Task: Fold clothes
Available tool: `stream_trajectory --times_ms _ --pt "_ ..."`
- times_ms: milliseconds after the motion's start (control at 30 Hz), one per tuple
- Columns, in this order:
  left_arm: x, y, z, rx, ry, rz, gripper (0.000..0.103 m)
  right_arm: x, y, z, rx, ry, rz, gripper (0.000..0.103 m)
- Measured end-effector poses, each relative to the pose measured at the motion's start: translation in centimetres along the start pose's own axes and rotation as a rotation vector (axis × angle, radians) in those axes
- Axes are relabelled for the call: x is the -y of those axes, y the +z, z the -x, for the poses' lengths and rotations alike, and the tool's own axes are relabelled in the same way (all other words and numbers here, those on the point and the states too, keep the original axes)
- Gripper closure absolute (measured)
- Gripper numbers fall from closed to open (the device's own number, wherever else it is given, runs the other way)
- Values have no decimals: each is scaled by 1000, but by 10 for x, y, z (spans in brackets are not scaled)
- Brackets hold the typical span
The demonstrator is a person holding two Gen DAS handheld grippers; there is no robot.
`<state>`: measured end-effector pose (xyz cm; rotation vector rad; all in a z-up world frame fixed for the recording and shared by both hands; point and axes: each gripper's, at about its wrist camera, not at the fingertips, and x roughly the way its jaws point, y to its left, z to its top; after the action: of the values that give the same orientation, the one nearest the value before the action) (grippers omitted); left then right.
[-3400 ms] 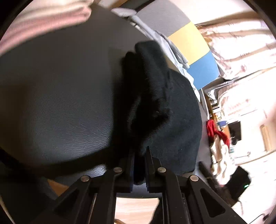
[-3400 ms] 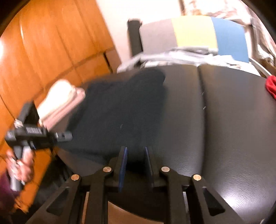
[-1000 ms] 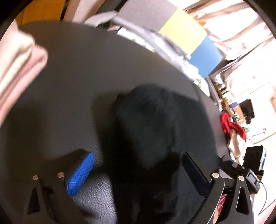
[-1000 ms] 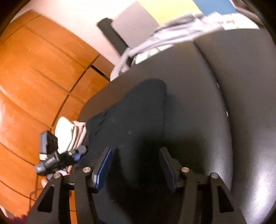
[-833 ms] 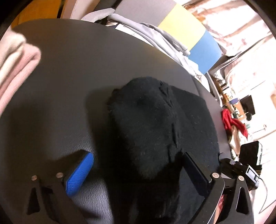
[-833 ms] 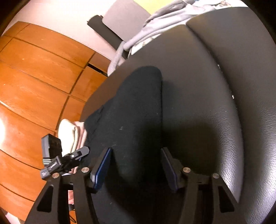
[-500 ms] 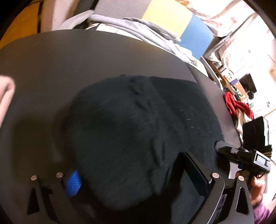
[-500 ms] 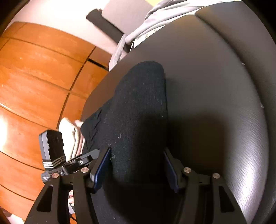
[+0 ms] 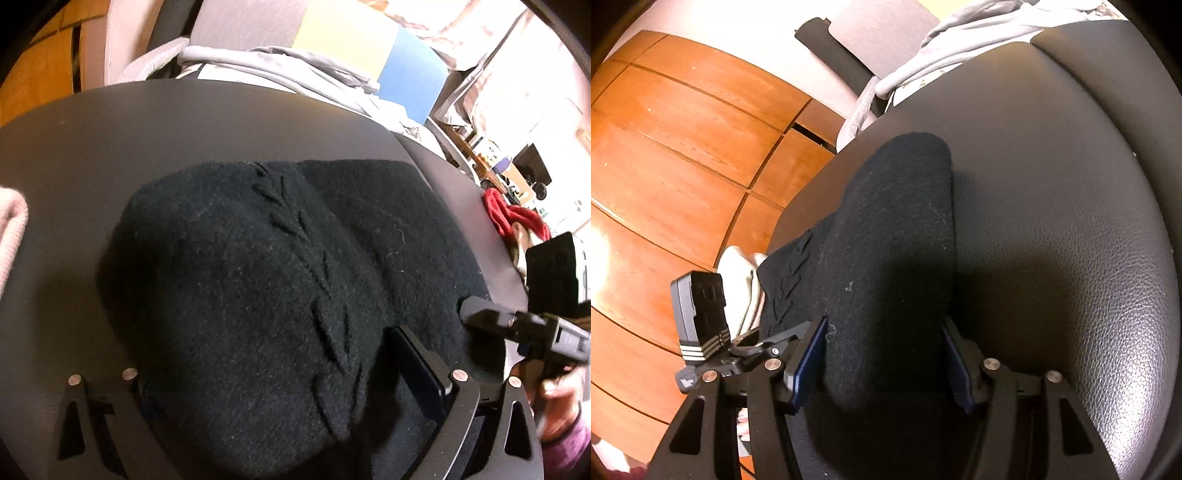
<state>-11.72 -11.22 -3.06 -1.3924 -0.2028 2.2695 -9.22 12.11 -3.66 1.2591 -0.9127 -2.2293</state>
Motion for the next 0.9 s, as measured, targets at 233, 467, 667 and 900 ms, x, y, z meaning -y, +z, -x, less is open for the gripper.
stream_trajectory --times_ms 233,467,667,900 --pt "-9 -4 7 30 -20 -2 17 -7 3 -9 -19 -21 35 46" --pt "5 -7 4 83 14 31 36 -14 2 -16 11 -73 82 56" --pt "26 -15 16 133 104 11 51 -9 -7 -8 74 14 -3 63" --pt "30 -33 40 196 123 45 64 -40 -10 7 57 92 78 65"
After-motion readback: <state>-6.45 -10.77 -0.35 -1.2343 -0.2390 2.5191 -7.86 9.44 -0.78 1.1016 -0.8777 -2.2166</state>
